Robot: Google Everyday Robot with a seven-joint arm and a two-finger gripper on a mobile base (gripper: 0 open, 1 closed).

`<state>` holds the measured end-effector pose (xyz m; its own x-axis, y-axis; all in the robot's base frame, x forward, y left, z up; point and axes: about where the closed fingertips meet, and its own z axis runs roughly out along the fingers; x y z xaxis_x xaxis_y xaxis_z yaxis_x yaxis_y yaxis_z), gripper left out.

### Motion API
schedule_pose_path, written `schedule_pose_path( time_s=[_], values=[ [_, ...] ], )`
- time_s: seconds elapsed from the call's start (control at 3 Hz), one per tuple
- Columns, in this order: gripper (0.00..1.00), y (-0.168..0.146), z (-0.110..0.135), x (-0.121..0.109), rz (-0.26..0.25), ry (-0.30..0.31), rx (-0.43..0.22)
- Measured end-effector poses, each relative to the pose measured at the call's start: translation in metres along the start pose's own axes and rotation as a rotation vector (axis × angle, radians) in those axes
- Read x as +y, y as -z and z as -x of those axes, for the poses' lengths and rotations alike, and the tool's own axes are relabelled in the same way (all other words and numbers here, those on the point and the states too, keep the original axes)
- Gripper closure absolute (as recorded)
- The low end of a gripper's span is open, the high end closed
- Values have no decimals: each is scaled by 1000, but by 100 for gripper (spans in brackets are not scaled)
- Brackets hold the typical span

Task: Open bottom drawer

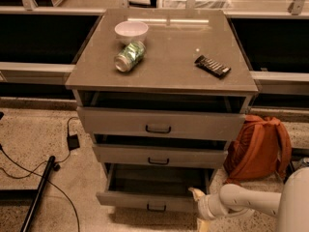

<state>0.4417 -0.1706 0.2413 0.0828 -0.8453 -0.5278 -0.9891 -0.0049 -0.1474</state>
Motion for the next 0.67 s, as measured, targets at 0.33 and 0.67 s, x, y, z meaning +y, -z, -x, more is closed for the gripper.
schedule_pose_path(
  time_s=[0.33,0.67],
  values=[
    [0,-18,-14,-21,-33,-15,12],
    [4,-35,-41,-28,-36,-60,40]
  ],
)
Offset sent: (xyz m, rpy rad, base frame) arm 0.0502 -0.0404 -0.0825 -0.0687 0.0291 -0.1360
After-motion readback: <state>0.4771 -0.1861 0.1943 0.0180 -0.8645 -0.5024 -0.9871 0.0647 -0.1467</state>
